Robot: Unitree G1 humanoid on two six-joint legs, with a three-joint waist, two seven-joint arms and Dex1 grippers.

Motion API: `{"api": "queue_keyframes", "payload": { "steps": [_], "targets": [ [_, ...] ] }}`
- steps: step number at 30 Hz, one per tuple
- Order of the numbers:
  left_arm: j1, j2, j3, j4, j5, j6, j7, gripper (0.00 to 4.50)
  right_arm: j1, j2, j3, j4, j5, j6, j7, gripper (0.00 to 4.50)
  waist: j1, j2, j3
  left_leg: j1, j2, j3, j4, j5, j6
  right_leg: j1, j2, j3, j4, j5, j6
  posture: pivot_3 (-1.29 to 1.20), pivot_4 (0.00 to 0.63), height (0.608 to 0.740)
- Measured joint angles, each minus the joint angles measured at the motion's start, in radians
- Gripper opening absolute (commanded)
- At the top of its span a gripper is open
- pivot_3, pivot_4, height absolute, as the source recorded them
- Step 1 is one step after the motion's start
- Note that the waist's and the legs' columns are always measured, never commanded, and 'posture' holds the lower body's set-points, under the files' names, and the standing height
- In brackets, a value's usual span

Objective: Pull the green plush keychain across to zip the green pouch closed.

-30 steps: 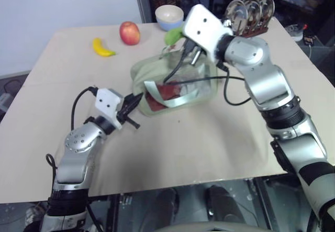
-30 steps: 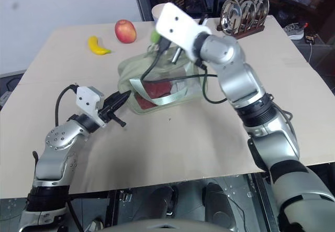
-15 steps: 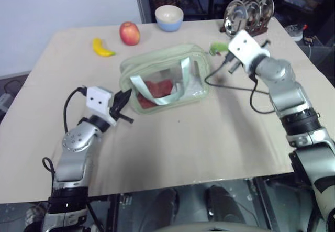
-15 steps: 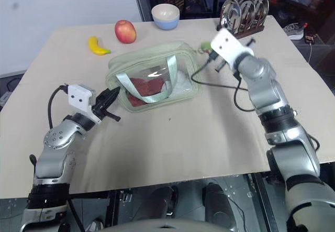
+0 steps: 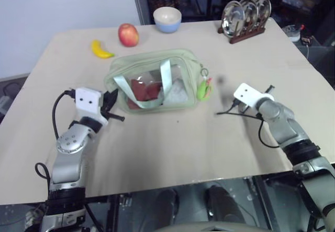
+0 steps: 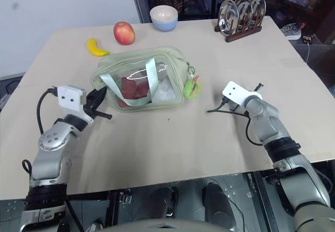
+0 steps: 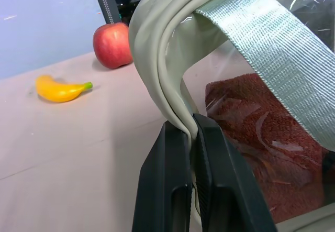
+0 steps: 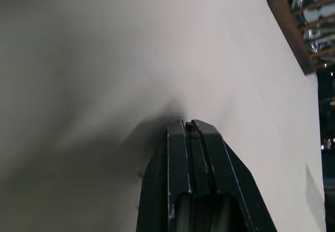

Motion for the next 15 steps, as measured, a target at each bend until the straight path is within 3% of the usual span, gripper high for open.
{"api": "queue_keyframes", "payload": {
  "steps": [4, 8, 11, 15],
  "targets": [
    [0.007, 0.0, 0.0, -0.018, 0.004, 0.001, -0.002, 0.0, 0.031, 0.03, -0.06, -0.076, 0.081, 0.029, 0.048, 0.05, 0.0, 0.0, 0.0, 0.002, 0.0, 0.0, -0.001, -0.002, 0.004, 0.002, 0.0, 0.0, 0.0, 0.0, 0.0, 0.0, 0.15, 0.74],
    [0.018, -0.01, -0.001, -0.041, 0.025, -0.003, 0.015, 0.0, 0.037, 0.033, -0.167, -0.21, 0.194, 0.119, 0.118, 1.16, 0.003, 0.0, 0.0, 0.002, 0.0, 0.0, -0.001, -0.002, 0.004, 0.003, 0.0, 0.0, -0.001, 0.0, 0.0, 0.0, 0.15, 0.74],
    [0.026, -0.03, -0.017, -0.065, 0.044, -0.013, 0.026, 0.0, 0.037, 0.035, -0.213, -0.304, 0.275, 0.173, 0.18, 2.47, 0.005, 0.0, 0.0, 0.002, 0.0, -0.001, -0.001, -0.002, 0.004, 0.003, 0.0, -0.001, -0.001, 0.0, 0.0, 0.0, 0.15, 0.74],
    [0.034, -0.052, -0.037, -0.096, 0.045, -0.014, 0.014, 0.0, 0.034, 0.067, -0.231, -0.414, 0.378, 0.23, 0.247, 2.47, 0.01, 0.0, 0.0, 0.002, 0.0, -0.002, -0.001, -0.003, 0.004, 0.003, -0.001, -0.002, -0.001, 0.0, 0.0, 0.0, 0.15, 0.74]
  ]
}}
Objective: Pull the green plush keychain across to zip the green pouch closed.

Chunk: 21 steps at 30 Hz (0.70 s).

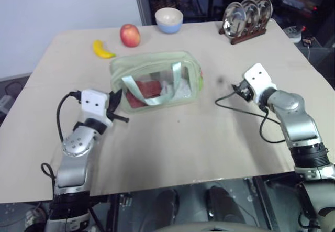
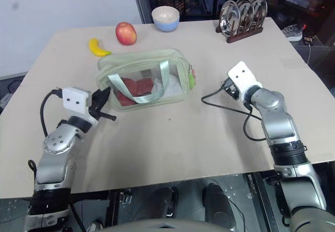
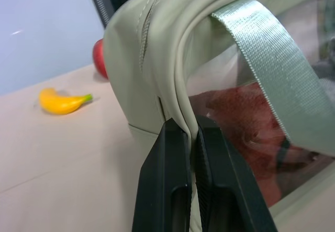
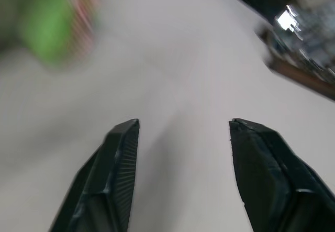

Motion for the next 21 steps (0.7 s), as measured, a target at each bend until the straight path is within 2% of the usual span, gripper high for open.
{"api": "queue_keyframes", "payload": {
  "steps": [1, 2, 4, 6, 12, 14, 15, 16, 17, 18, 21],
  "targets": [
    [0.001, -0.004, -0.003, -0.004, -0.007, 0.002, -0.008, 0.0, -0.004, 0.004, 0.001, -0.006, 0.014, 0.007, 0.009, 2.47, 0.002, 0.0, 0.0, 0.0, 0.0, 0.0, 0.0, 0.0, 0.0, 0.0, 0.0, 0.0, 0.0, 0.0, 0.0, 0.0, 0.15, 0.74],
    [0.002, -0.005, -0.004, -0.006, -0.011, 0.004, -0.013, 0.56, -0.006, 0.005, 0.003, -0.006, 0.019, 0.01, 0.012, 2.52, 0.005, 0.0, 0.0, 0.0, -0.001, 0.0, 0.0, 0.0, 0.0, 0.0, -0.001, -0.001, 0.0, 0.0, 0.0, 0.0, 0.15, 0.74],
    [0.003, -0.005, -0.008, -0.011, -0.026, 0.021, -0.034, 1.18, -0.013, 0.008, 0.008, 0.0, 0.024, 0.012, 0.018, 2.52, 0.014, 0.0, 0.0, 0.0, -0.001, 0.0, 0.0, 0.0, 0.0, 0.0, -0.001, -0.001, 0.0, 0.0, 0.0, 0.0, 0.15, 0.74],
    [0.006, -0.005, -0.021, -0.011, -0.035, 0.029, -0.057, 2.13, -0.019, 0.021, 0.015, 0.006, 0.025, 0.011, 0.022, 2.52, 0.019, 0.0, 0.0, -0.001, -0.001, -0.001, 0.0, 0.0, 0.0, 0.0, -0.001, -0.002, -0.001, 0.0, 0.0, 0.0, 0.15, 0.74],
    [0.033, 0.016, -0.013, -0.04, -0.069, 0.038, -0.106, 2.13, -0.021, 0.038, 0.02, 0.018, 0.041, 0.003, 0.028, 2.52, 0.02, 0.0, 0.0, -0.003, -0.001, -0.003, 0.0, 0.0, 0.0, 0.0, -0.002, -0.003, -0.004, 0.0, 0.0, 0.0, 0.15, 0.74],
    [0.191, 0.056, 0.083, -0.129, -0.213, 0.048, -0.231, 2.2, 0.007, -0.012, 0.007, -0.004, 0.129, -0.03, 0.153, 3.08, 0.015, 0.0, 0.001, -0.006, -0.001, -0.004, -0.001, 0.0, 0.0, -0.001, -0.002, -0.004, -0.009, 0.0, 0.0, 0.0, 0.15, 0.74],
    [0.225, 0.061, 0.104, -0.144, -0.243, 0.05, -0.256, 2.2, 0.016, -0.035, -0.001, -0.007, 0.143, -0.032, 0.182, 3.35, 0.017, 0.001, 0.001, -0.007, 0.0, -0.005, -0.001, 0.0, 0.0, -0.001, -0.002, -0.006, -0.011, 0.0, 0.0, 0.0, 0.15, 0.74],
    [0.264, 0.066, 0.126, -0.165, -0.28, 0.053, -0.285, 2.2, 0.021, -0.061, -0.007, -0.007, 0.158, -0.038, 0.213, 3.73, 0.018, 0.001, 0.001, -0.009, 0.0, -0.006, -0.001, 0.0, -0.001, -0.001, -0.002, -0.007, -0.013, 0.0, 0.0, 0.0, 0.15, 0.74],
    [0.323, 0.077, 0.148, -0.198, -0.327, 0.059, -0.329, 2.2, 0.028, -0.098, -0.012, -0.006, 0.18, -0.055, 0.261, 4.29, 0.019, 0.001, 0.001, -0.01, -0.001, -0.006, -0.001, 0.0, -0.001, -0.002, -0.002, -0.007, -0.014, 0.0, 0.0, 0.0, 0.15, 0.74],
    [0.401, 0.093, 0.168, -0.24, -0.371, 0.062, -0.386, 2.2, 0.037, -0.144, -0.032, -0.001, 0.205, -0.075, 0.322, 4.46, 0.02, 0.001, 0.001, -0.011, -0.001, -0.006, -0.001, 0.0, 0.0, -0.002, -0.003, -0.007, -0.015, 0.0, 0.0, 0.0, 0.15, 0.74],
    [0.48, 0.105, 0.189, -0.282, -0.42, 0.077, -0.435, 2.2, 0.04, -0.206, -0.055, 0.006, 0.246, -0.112, 0.418, 4.46, 0.024, 0.002, 0.001, -0.011, -0.001, -0.007, -0.001, -0.003, 0.004, -0.001, -0.004, -0.008, -0.016, 0.0, 0.0, 0.0, 0.15, 0.74]
  ]
}}
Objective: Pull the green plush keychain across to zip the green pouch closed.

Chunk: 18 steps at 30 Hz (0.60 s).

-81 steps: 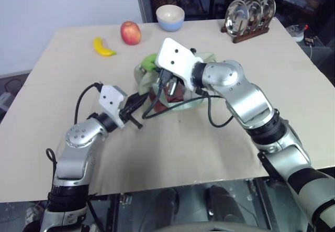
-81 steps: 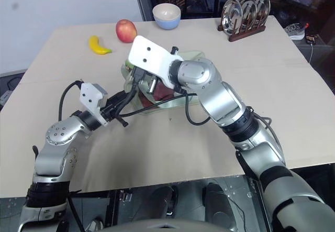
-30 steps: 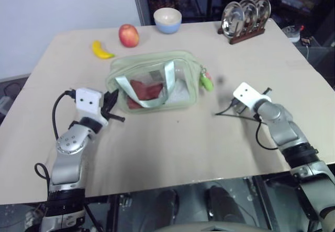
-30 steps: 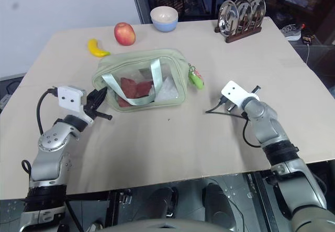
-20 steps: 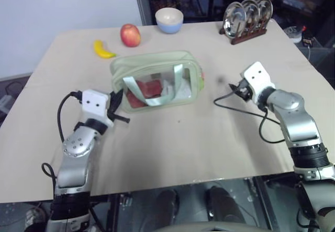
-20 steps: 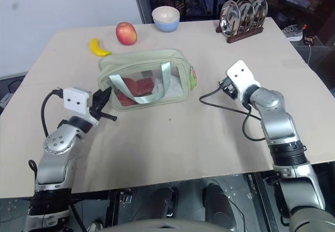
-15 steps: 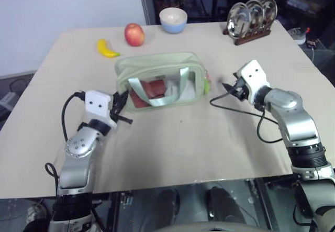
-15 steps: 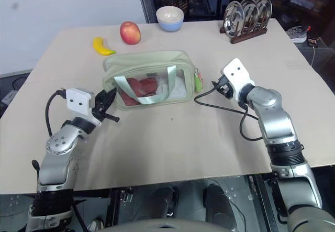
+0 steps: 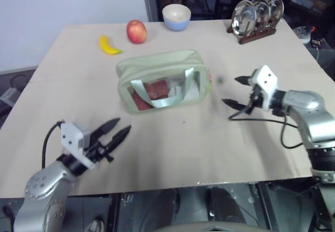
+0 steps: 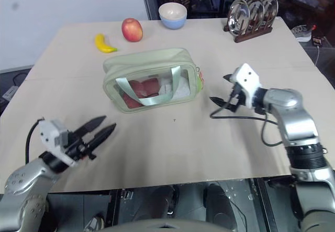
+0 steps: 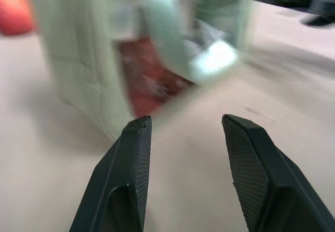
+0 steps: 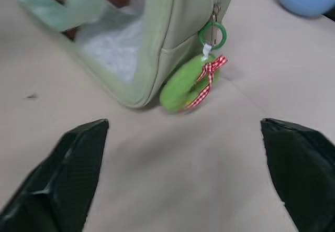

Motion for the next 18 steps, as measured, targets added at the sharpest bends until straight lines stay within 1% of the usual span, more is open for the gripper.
{"api": "queue_keyframes", "payload": {
  "steps": [2, 3, 6, 9, 11, 13, 14, 15, 18],
  "targets": [
    [0.059, 0.007, 0.032, -0.02, -0.032, 0.013, -0.021, 2.2, 0.0, -0.06, -0.009, 0.024, 0.021, -0.041, 0.08, 4.46, 0.0, 0.0, 0.0, 0.0, 0.0, -0.001, 0.0, 0.0, 0.0, 0.001, 0.0, 0.0, 0.0, 0.0, 0.0, 0.0, 0.15, 0.74],
    [0.079, 0.01, 0.044, -0.028, -0.037, 0.013, -0.028, 2.2, 0.0, -0.077, -0.019, 0.039, 0.023, -0.053, 0.098, 4.46, 0.0, 0.0, 0.0, 0.0, 0.0, 0.0, 0.0, 0.0, 0.0, 0.001, 0.0, 0.0, 0.0, 0.0, 0.0, 0.0, 0.15, 0.74],
    [0.122, 0.01, 0.058, -0.035, -0.036, 0.013, -0.035, 2.2, -0.001, -0.112, -0.03, 0.075, 0.027, -0.081, 0.129, 4.46, -0.001, 0.0, 0.0, 0.0, 0.0, 0.0, 0.0, 0.0, 0.0, 0.001, 0.0, 0.0, 0.0, 0.0, 0.0, 0.0, 0.15, 0.74],
    [0.135, 0.003, 0.058, -0.049, -0.032, 0.012, -0.022, 2.2, -0.001, -0.118, -0.03, 0.078, 0.028, -0.094, 0.134, 4.46, -0.001, 0.0, 0.0, 0.0, 0.0, 0.0, 0.0, 0.0, 0.0, 0.001, 0.0, 0.0, 0.0, 0.0, 0.0, 0.0, 0.15, 0.74],
    [0.143, -0.001, 0.058, -0.061, -0.035, 0.008, -0.023, 2.72, -0.001, -0.123, -0.03, 0.078, 0.028, -0.094, 0.133, 4.5, -0.001, 0.0, 0.0, 0.0, 0.0, 0.0, 0.0, 0.0, 0.0, 0.001, 0.0, 0.0, 0.0, 0.0, 0.0, 0.0, 0.15, 0.74],
    [0.143, -0.003, 0.059, -0.062, -0.046, 0.006, -0.034, 3.43, -0.001, -0.123, -0.03, 0.078, 0.028, -0.094, 0.131, 4.5, -0.001, 0.0, 0.0, 0.0, 0.0, 0.0, 0.0, 0.0, 0.0, 0.001, 0.0, 0.0, 0.0, 0.0, 0.0, 0.0, 0.15, 0.74],
    [0.14, -0.003, 0.061, -0.062, -0.047, 0.006, -0.03, 4.0, 0.001, -0.123, -0.031, 0.077, 0.03, -0.094, 0.128, 4.5, 0.0, 0.0, 0.0, 0.0, 0.0, 0.0, 0.0, 0.0, 0.0, 0.001, 0.0, 0.0, 0.0, 0.0, 0.0, 0.0, 0.15, 0.74],
    [0.132, -0.003, 0.062, -0.063, -0.043, 0.006, -0.017, 4.47, 0.006, -0.123, -0.035, 0.073, 0.033, -0.093, 0.124, 4.5, 0.0, 0.0, 0.0, 0.0, 0.0, 0.0, 0.0, 0.0, 0.0, 0.001, 0.0, 0.0, 0.0, 0.0, 0.0, 0.0, 0.15, 0.74],
    [0.113, -0.004, 0.062, -0.063, -0.025, 0.008, 0.02, 4.49, 0.022, -0.123, -0.05, 0.057, 0.04, -0.084, 0.104, 4.5, 0.003, 0.0, 0.0, 0.0, 0.0, 0.0, 0.0, 0.0, 0.0, 0.001, 0.0, 0.0, 0.0, 0.0, 0.0, 0.0, 0.15, 0.74]
  ]
}}
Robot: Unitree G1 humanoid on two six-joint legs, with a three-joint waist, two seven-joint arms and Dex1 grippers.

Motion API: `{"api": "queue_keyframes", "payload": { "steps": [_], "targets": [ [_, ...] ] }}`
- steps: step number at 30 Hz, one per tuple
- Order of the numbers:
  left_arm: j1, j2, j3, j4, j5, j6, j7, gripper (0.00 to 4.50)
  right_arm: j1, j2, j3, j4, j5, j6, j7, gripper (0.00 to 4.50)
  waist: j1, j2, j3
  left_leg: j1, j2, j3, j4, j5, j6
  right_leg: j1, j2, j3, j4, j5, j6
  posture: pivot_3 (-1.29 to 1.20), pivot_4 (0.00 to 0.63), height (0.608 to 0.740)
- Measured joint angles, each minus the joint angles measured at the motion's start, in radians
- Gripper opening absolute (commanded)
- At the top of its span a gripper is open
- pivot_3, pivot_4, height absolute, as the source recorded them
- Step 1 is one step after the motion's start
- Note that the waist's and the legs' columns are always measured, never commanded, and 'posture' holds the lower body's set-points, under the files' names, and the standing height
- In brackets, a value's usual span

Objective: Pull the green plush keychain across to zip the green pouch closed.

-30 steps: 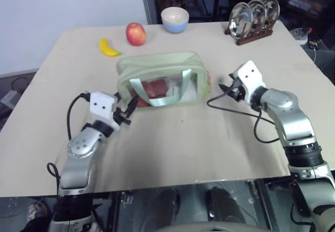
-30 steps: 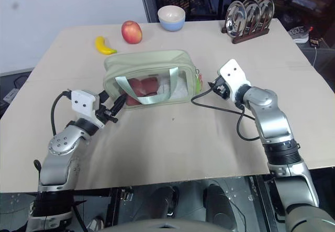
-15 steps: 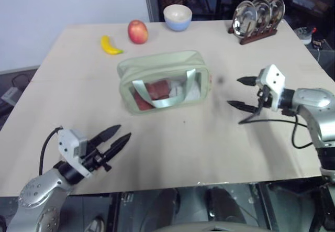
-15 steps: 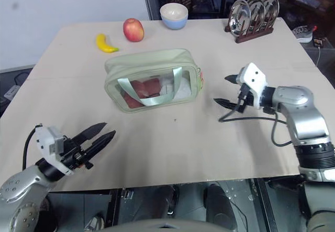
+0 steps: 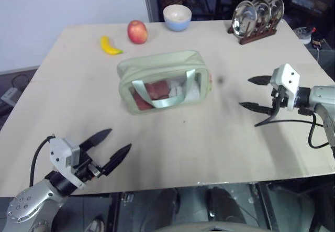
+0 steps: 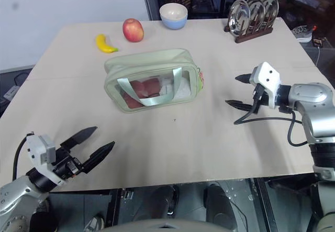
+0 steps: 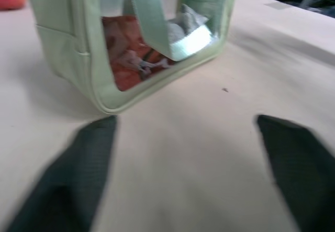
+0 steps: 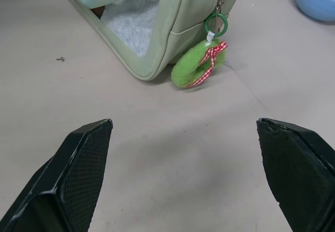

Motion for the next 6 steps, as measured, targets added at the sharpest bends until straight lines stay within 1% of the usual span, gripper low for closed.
{"api": "queue_keyframes", "payload": {
  "steps": [6],
  "targets": [
    [0.007, 0.004, 0.0, 0.0, 0.001, 0.015, 0.007, 4.49, 0.059, -0.001, -0.022, -0.081, 0.019, 0.041, -0.045, 4.5, 0.0, 0.0, 0.0, 0.0, 0.0, 0.0, 0.0, 0.0, 0.0, 0.0, 0.0, 0.0, 0.0, 0.0, 0.0, 0.0, 0.15, 0.74]
  ]
}}
